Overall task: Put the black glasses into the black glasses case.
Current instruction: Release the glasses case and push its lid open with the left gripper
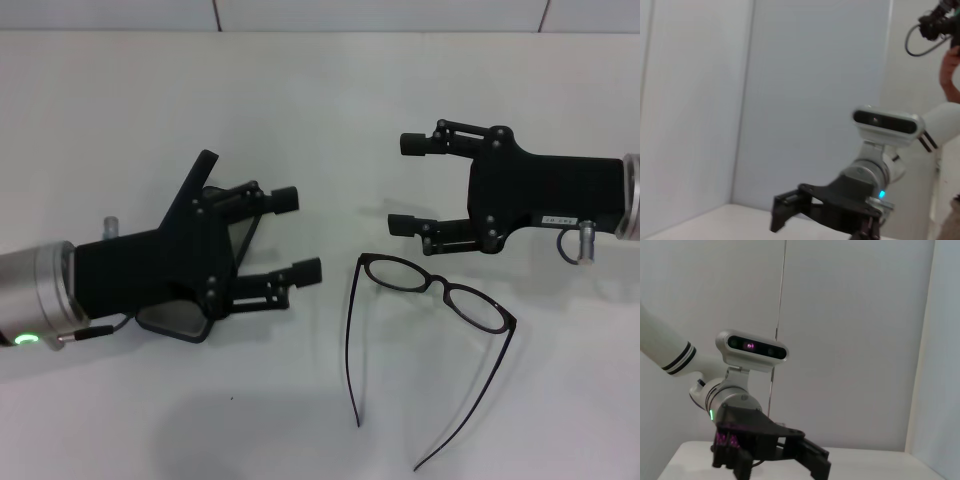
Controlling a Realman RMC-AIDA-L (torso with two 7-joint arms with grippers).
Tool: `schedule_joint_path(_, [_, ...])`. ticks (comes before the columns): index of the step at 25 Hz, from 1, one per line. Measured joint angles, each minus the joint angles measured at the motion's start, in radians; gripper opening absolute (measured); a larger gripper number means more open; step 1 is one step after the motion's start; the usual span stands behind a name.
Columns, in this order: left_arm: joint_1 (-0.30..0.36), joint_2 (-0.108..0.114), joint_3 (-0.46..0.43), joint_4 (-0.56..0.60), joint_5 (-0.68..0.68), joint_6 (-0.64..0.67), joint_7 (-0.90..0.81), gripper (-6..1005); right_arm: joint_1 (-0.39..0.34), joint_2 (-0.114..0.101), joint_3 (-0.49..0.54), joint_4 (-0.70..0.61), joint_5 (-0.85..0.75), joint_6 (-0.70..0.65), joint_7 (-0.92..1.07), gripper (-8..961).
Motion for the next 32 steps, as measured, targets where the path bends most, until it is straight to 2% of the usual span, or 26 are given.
schedule_joint_path(10, [0.000,-0.007,-0.042,-0.003,-0.002,0.001,0.031,852,0.004,0.007,0.002,0.000,-0.001,0.011,-0.004,828])
schedule_joint_path(14, [-0.006,-0.008,-0.098,0.002,-0.003,-0.003,0.002,849,0.003,0.008,0.015,0.000,0.000,0.013,-0.004,824])
schedule_joint_path(17, [-0.019,0.012,-0.155,0.073,0.008,-0.039,-0.152,847,0.000,0.008,0.029,0.000,-0.003,0.014,-0.004,821])
schedule_joint_path(20, [-0.034,0.044,-0.161,0.260,0.114,-0.134,-0.498,845,0.001,0.006,0.030,0.000,-0.003,0.014,0.001,818])
schedule_joint_path(22, [-0.047,0.048,-0.160,0.393,0.248,-0.169,-0.720,844,-0.001,0.004,0.030,0.000,-0.003,0.011,0.002,816])
schedule_joint_path(23, [-0.051,0.044,-0.160,0.454,0.313,-0.177,-0.806,844,-0.002,0.003,0.030,0.000,-0.003,0.010,0.002,815])
schedule_joint_path(25, [-0.055,0.016,-0.158,0.576,0.466,-0.188,-0.949,842,-0.003,0.003,0.030,0.000,-0.003,0.012,0.001,813])
schedule_joint_path(28, [-0.056,-0.045,-0.152,0.715,0.661,-0.202,-1.058,830,-0.004,0.004,0.030,0.000,-0.003,0.015,-0.003,810])
schedule_joint_path(30, [-0.052,-0.057,-0.111,0.751,0.729,-0.223,-1.124,808,-0.004,0.004,0.030,0.000,-0.007,0.015,-0.004,808])
schedule_joint_path(32, [-0.047,-0.054,-0.055,0.754,0.759,-0.248,-1.181,786,-0.004,0.003,0.030,-0.001,-0.011,0.014,-0.005,806])
